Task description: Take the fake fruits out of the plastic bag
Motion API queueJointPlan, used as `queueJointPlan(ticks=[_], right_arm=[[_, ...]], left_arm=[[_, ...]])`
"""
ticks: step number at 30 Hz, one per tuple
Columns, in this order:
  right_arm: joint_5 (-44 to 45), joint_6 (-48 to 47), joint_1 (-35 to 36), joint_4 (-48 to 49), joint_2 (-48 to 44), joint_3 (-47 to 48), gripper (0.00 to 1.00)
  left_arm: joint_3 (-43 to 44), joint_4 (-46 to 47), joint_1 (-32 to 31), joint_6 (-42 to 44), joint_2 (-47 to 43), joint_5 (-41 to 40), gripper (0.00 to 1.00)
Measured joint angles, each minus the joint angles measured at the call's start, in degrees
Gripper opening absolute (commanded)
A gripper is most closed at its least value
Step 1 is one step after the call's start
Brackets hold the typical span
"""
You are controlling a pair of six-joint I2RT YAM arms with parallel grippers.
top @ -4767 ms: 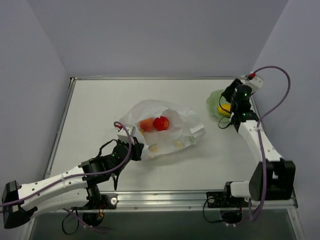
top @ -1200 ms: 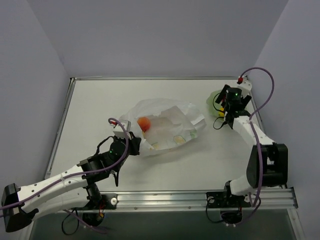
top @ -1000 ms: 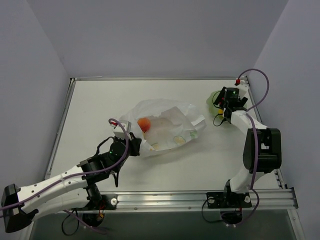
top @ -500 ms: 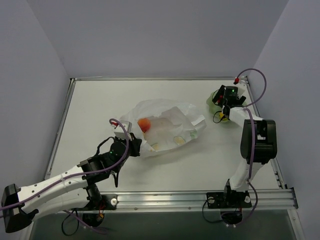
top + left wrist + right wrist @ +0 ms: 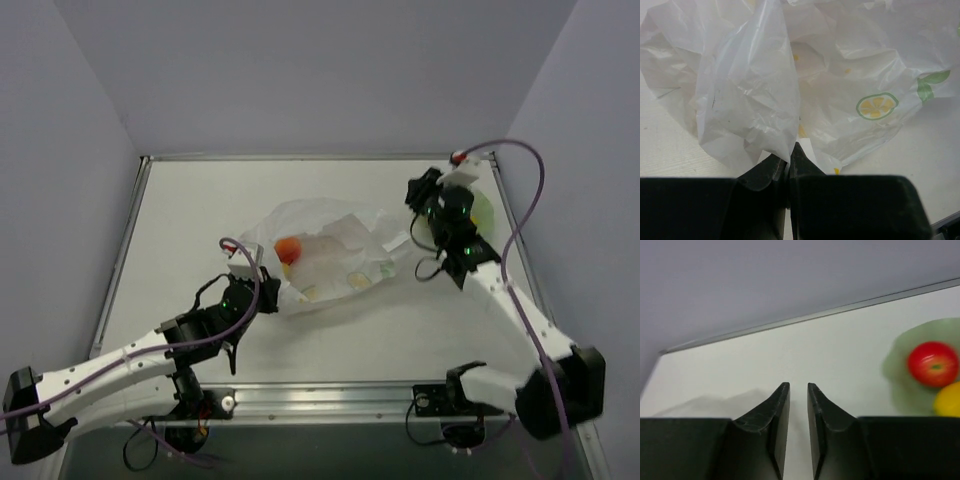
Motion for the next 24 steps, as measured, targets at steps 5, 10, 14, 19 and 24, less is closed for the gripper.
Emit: queueJointPlan(ticks=[5, 10, 14, 19, 24], right_arm=[[-9.7, 0.7, 17.4, 0.4, -15.6, -11.0, 0.12], [-9.5, -1.1, 36.8, 0.4, -9.6, -10.3, 0.21], [-6.8, -3.4, 43.3, 0.6, 5.9, -5.6, 0.33], [-1.2, -4.6, 43.6, 1.3, 18.8, -2.1, 0.65], [3.6, -5.6, 43.0, 4.0, 27.3, 2.8, 0.84]], left_arm=[[0.3, -3.0, 0.4, -0.1, -0.6, -1.9, 0.02], [2.5, -8.7, 0.7, -0.9, -2.3, -4.6, 0.02], [4.1, -12.3, 0.7, -2.9, -3.5, -5.3, 0.02], [4.2, -16.8, 0.7, -5.4, -4.0, -5.3, 0.02], [4.2, -20.8, 0.7, -7.4, -5.5, -6.1, 0.02]])
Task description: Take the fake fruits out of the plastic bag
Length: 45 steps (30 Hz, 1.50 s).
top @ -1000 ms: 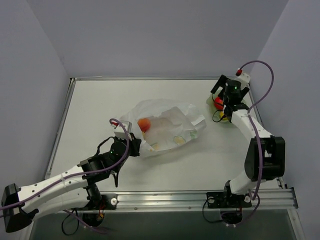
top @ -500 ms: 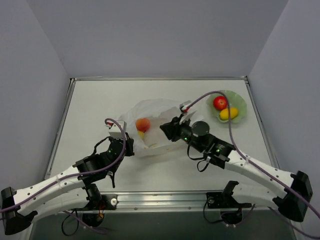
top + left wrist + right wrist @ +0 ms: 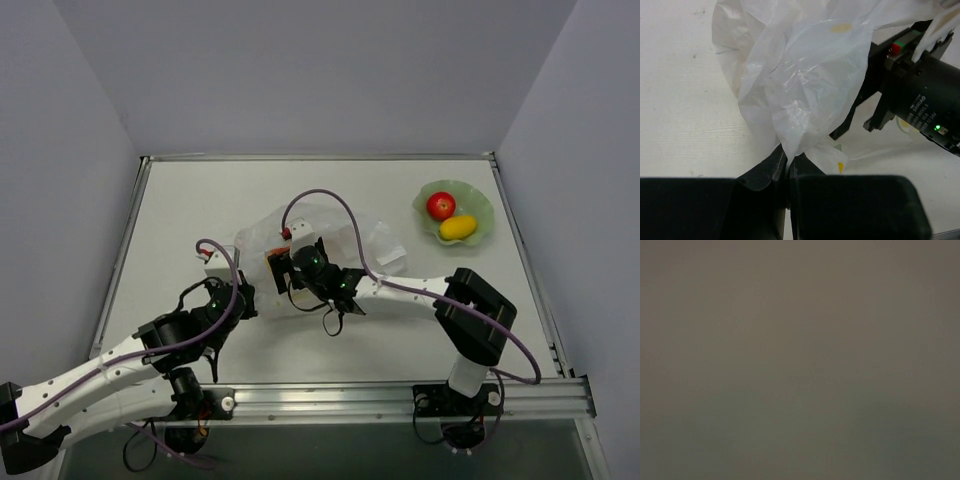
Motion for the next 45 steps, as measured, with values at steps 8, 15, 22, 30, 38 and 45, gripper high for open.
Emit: queueJointPlan(ticks=[8, 15, 22, 30, 38, 45], right_arm=[[5.6, 2.0, -1.4, 4.7, 9.3, 8.2, 0.96], [9.6, 5.4, -2.5, 6.4, 15.8, 11.3, 0.96], [14.1, 6.3, -3.1, 7.4, 18.1, 12.6, 0.92], [15.1, 6.3, -3.5, 10.3, 19.7, 13.2, 0.48], [11.3, 4.7, -2.7, 6.3, 3.2, 1.2, 0.47], [0.1, 4.7, -2.0, 4.1, -14.7, -7.1, 0.48]], left_arm=[[0.0, -1.4, 0.0, -2.0, 0.1, 0.0, 0.02], [0.0, -1.4, 0.0, -2.5, -0.1, 0.2, 0.02], [-1.0, 0.1, 0.0, -2.5, -0.7, 0.7, 0.02], [-1.1, 0.2, 0.0, -2.4, 0.7, 1.2, 0.02], [-1.1, 3.5, 0.0, -0.7, 3.9, 0.3, 0.02], [-0.9, 8.1, 0.0, 1.0, 8.2, -0.6, 0.02]])
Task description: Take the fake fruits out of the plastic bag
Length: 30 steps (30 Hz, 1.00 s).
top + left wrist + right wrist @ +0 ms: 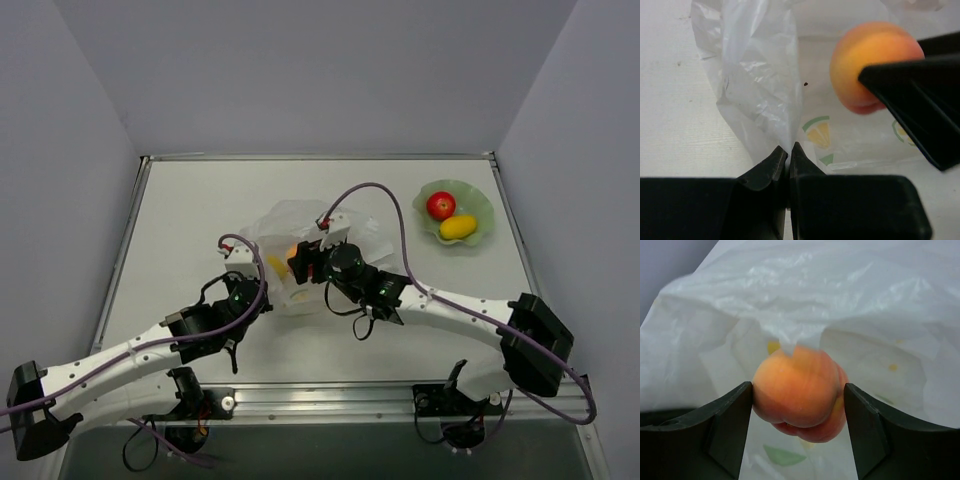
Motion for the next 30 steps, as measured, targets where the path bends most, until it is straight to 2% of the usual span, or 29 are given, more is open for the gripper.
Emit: queueJointPlan(ticks=[7, 15, 18, 23, 30], right_arm=[[-7.4, 0.5, 0.8, -5.1, -12.8, -5.2, 0.47], [-8.8, 0.0, -1.1, -8.4, -24.1, 2.9, 0.43], [-8.4, -0.9, -7.0, -9.9, -24.8, 7.6, 0.43], [-8.3, -2.3, -21.2, -12.3, -22.4, 12.7, 0.43], [-3.1, -2.7, -39.5, -13.4, -15.1, 10.5, 0.43]], left_arm=[[2.6, 2.5, 0.2, 1.3, 2.4, -0.5, 0.02], [3.0, 4.1, 0.5, 1.7, 2.4, -0.5, 0.02], [2.5, 5.0, 0.5, 1.7, 2.4, -0.4, 0.02], [0.2, 6.1, 0.5, 2.1, 1.9, 0.5, 0.02], [-3.2, 8.3, 0.5, 2.5, 0.1, 3.6, 0.02]])
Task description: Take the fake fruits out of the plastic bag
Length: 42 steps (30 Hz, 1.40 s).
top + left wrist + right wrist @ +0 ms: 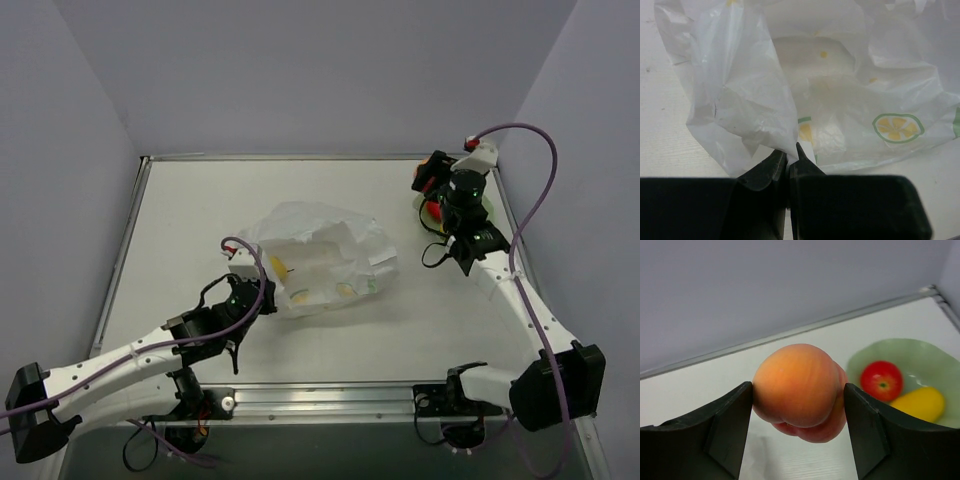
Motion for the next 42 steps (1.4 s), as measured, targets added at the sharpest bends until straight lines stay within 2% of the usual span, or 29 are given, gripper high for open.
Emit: queueJointPlan(ticks=[7, 12, 19, 26, 29, 30, 31, 36, 38, 40, 42], right_arm=[[3.8, 3.9, -15.8, 2.7, 9.4, -7.1, 0.44], [3.7, 7.0, -23.2, 6.4, 18.0, -7.4, 0.44], [2.8, 8.5, -25.9, 10.7, 27.3, -4.3, 0.47], [0.7, 8.5, -26.1, 13.8, 31.6, -1.2, 0.5], [-0.1, 8.5, -26.2, 14.6, 33.6, -0.1, 0.59], [-0.3, 8.5, -26.2, 15.0, 34.1, 0.2, 0.7], [-0.5, 8.7, -26.2, 15.1, 34.5, 0.6, 0.75], [-2.3, 8.5, -26.2, 14.0, 34.6, 1.6, 0.93], [-3.4, 8.6, -26.1, 12.8, 33.6, 2.3, 0.94], [-4.0, 8.8, -25.6, 11.1, 30.3, 2.3, 0.9], [-4.4, 8.9, -24.0, 9.7, 25.1, 2.1, 0.72]], left_arm=[[-0.3, 2.8, 0.0, 1.3, -1.4, 3.5, 0.03], [-0.8, 3.7, 0.0, 1.7, -3.5, 5.4, 0.02], [-2.7, 5.0, 0.0, 1.7, -4.9, 7.4, 0.02], [-2.7, 5.4, 0.0, 1.7, -5.0, 8.3, 0.02], [-2.7, 5.4, 0.0, 1.7, -5.2, 8.3, 0.02], [-2.7, 5.4, 0.0, 1.7, -5.2, 8.3, 0.02], [-2.7, 5.3, 0.0, 1.7, -5.2, 8.3, 0.02], [-2.6, 4.7, 0.0, 1.7, -5.3, 8.2, 0.02], [-2.6, 4.2, 0.0, 1.7, -5.4, 8.1, 0.02], [-2.4, 3.4, 0.0, 1.7, -5.4, 8.1, 0.03], [-2.1, 2.8, 0.0, 1.6, -5.4, 7.6, 0.02]])
